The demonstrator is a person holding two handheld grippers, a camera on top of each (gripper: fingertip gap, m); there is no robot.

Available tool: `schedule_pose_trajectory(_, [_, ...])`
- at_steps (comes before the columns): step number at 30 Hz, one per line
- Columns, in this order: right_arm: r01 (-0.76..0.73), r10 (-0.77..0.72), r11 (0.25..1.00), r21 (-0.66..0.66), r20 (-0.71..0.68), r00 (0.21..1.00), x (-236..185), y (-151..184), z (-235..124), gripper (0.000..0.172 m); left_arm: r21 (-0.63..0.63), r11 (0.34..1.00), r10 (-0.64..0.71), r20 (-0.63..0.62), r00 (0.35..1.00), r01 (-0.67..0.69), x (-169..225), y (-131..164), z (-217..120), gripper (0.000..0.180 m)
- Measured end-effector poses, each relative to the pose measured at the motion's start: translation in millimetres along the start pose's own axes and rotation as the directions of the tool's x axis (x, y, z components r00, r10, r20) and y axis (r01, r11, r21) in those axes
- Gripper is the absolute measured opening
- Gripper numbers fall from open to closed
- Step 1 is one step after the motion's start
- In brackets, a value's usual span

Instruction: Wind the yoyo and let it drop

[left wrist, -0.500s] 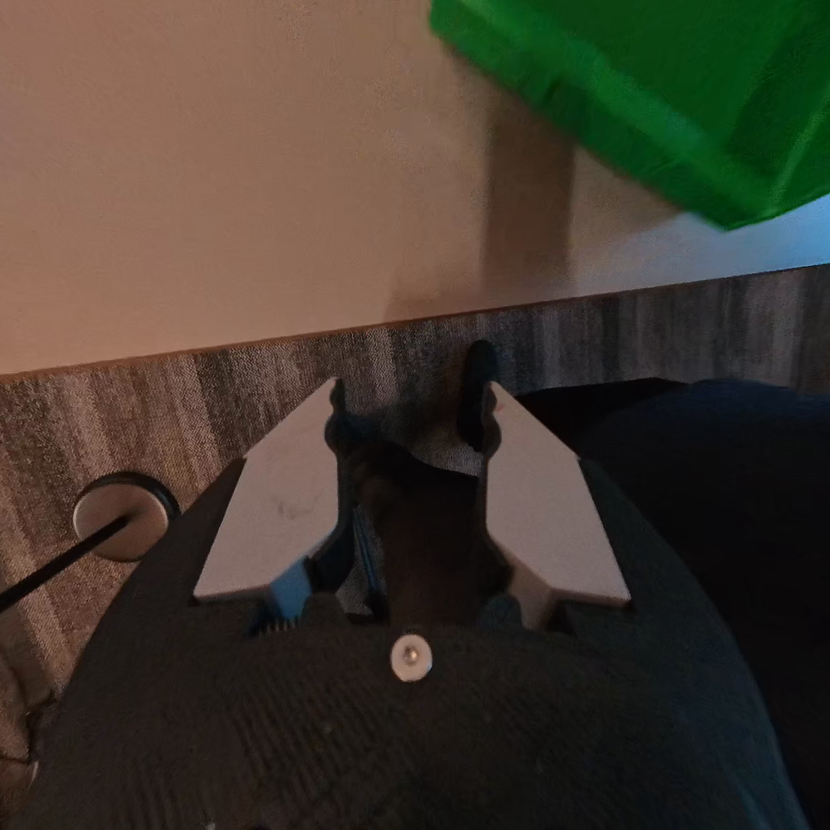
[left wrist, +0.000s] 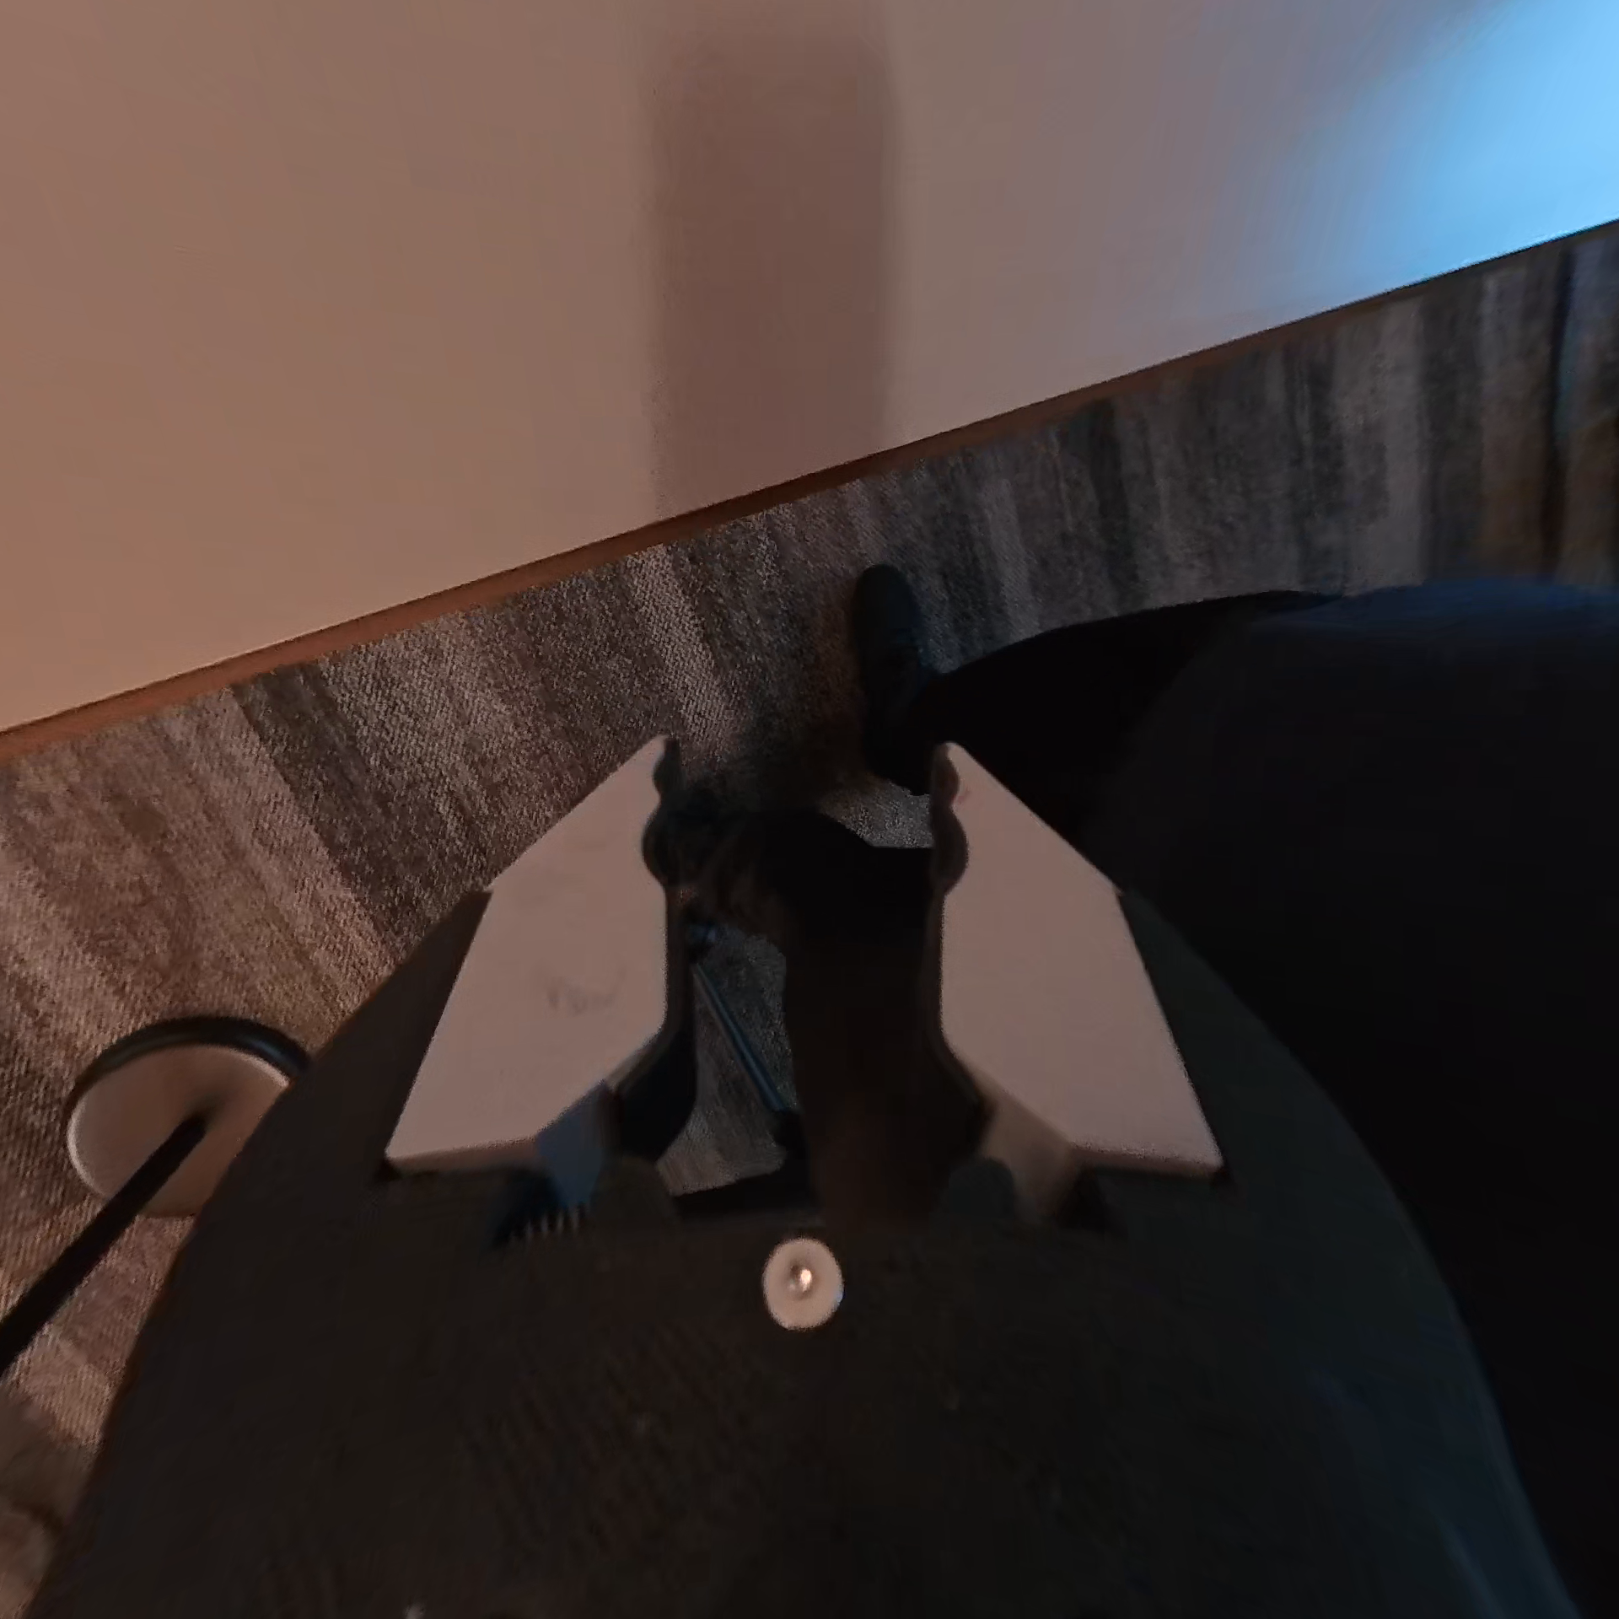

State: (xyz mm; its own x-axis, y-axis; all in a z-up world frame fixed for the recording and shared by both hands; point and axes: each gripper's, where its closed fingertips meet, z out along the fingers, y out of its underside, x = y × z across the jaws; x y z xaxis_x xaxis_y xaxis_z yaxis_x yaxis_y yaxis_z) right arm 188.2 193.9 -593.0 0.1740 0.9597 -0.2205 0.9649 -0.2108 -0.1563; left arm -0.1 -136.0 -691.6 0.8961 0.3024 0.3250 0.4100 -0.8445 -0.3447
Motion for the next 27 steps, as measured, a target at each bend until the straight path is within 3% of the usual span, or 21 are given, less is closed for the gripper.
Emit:
schedule_pose_trajectory(1, [-0.034,0.035,0.999,0.033,-0.017,0.999,-7,-7,-1,0.039,0.005,1.0,0.015,-0.017,1.0,-0.015,-5,2,-1,0.054])
schedule_pose_trajectory(5, [-0.174,0.186,0.97,0.17,-0.058,0.981,-29,-36,-7,0.048,0.054,0.997,0.056,-0.074,0.996,-0.052,-29,0,-13,0.054])
schedule_pose_trajectory(8, [-0.298,0.341,0.903,0.311,-0.093,0.935,-19,-61,-16,0.061,0.098,0.992,0.087,-0.065,0.994,-0.08,-49,-7,-23,0.052])
schedule_pose_trajectory(10, [-0.405,0.505,0.794,0.454,-0.121,0.855,7,-78,-28,0.077,0.12,0.99,0.085,-0.055,0.995,-0.078,-61,-12,-28,0.051])
schedule_pose_trajectory(14, [-0.468,0.693,0.572,0.673,-0.092,0.715,49,-110,-50,0.083,0.154,0.987,0.054,-0.06,0.997,-0.044,-71,-20,-33,0.051])
schedule_pose_trajectory(19, [-0.513,0.741,0.556,0.654,-0.11,0.662,93,-143,-24,0.086,0.144,0.99,-0.007,-0.023,1.0,0.01,-77,-16,-33,0.049])
schedule_pose_trajectory(23, [-0.595,0.79,0.475,0.648,-0.017,0.612,131,-165,4,0.088,0.092,0.994,-0.069,0.044,0.997,0.065,-83,-1,-34,0.048])
schedule_pose_trajectory(27, [-0.668,0.775,0.512,0.539,0.045,0.63,153,-176,51,0.095,0.057,0.987,-0.153,0.103,0.983,0.147,-82,8,-43,0.047])
